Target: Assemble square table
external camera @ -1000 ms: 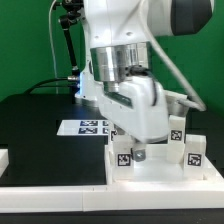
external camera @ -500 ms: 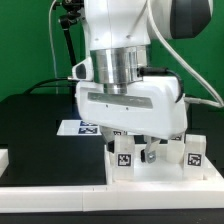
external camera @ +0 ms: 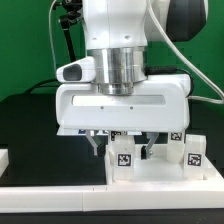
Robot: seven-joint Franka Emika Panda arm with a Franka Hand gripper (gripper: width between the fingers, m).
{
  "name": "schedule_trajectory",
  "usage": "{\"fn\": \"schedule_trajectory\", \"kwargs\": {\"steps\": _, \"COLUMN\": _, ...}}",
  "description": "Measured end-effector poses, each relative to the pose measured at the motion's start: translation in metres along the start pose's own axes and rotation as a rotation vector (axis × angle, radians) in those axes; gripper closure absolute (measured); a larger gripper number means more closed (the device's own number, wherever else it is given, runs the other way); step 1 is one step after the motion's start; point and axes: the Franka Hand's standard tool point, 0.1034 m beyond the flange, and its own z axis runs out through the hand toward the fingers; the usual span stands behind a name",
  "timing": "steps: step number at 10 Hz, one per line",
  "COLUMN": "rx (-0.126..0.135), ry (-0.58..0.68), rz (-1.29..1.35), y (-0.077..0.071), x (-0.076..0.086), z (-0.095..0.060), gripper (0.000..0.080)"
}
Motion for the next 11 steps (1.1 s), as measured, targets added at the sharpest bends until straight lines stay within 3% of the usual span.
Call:
{"fn": "schedule_trajectory", "kwargs": {"steps": 1, "rx": 0.0, "ry": 0.0, "rz": 0.081, "y": -0.0002, "x": -0.0002, "z": 0.0003, "gripper": 0.0318}}
{"fn": "schedule_trajectory", "kwargs": {"steps": 2, "rx": 0.0, "ry": -0.001, "rz": 0.148, "y": -0.0003, "x": -0.0003, "z": 0.0004, "gripper": 0.0318}}
{"fn": "schedule_trajectory", "kwargs": {"steps": 3, "rx": 0.001, "ry": -0.001, "rz": 0.211, "y": -0.0003, "x": -0.0004, "z": 0.0004, "gripper": 0.0517}}
{"fn": "schedule_trajectory", "kwargs": {"steps": 7, "rx": 0.001, "ry": -0.001, "rz": 0.435, "y": -0.0003, "x": -0.0004, "z": 0.0006, "gripper": 0.0515}}
{"fn": "schedule_trajectory", "kwargs": {"steps": 11, "rx": 0.002, "ry": -0.047, "rz": 1.018, "y": -0.0001, "x": -0.0009, "z": -0.0009, "gripper": 0.0514}}
